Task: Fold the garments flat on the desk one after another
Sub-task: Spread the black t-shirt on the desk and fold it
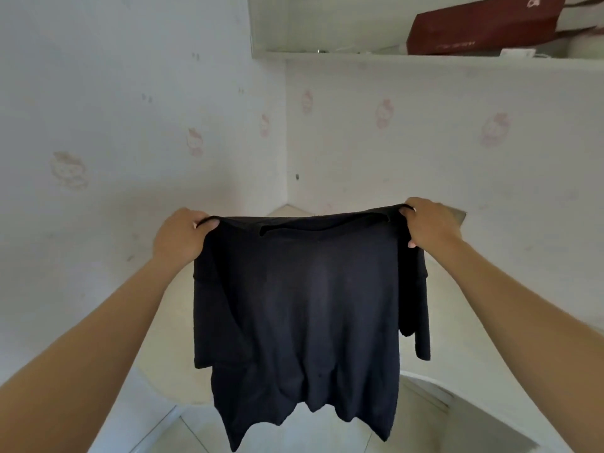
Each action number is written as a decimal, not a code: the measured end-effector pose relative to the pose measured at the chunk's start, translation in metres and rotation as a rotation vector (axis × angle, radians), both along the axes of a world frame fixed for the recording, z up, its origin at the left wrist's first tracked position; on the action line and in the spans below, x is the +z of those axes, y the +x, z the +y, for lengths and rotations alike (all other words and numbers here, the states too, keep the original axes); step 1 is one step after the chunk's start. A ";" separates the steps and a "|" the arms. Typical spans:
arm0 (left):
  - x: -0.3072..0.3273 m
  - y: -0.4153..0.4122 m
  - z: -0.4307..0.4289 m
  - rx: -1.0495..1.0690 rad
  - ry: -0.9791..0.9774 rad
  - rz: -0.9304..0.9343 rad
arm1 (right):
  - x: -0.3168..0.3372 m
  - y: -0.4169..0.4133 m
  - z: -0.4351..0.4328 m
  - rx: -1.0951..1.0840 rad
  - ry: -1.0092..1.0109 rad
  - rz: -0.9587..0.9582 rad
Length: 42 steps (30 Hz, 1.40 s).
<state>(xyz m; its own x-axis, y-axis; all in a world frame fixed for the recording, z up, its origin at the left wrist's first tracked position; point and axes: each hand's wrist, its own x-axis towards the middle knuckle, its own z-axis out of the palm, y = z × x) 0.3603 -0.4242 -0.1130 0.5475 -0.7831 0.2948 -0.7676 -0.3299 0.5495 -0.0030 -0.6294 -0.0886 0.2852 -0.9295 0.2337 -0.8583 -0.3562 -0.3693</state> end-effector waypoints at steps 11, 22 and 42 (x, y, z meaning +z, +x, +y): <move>-0.014 0.072 -0.183 0.064 -0.276 0.577 | -0.023 0.104 -0.189 0.044 0.168 -0.357; -0.086 0.150 -0.339 0.161 -0.176 0.417 | -0.095 0.210 -0.333 -0.084 0.312 -0.411; -0.306 0.117 -0.415 -0.137 0.557 -0.020 | -0.297 0.303 -0.428 0.403 0.872 0.104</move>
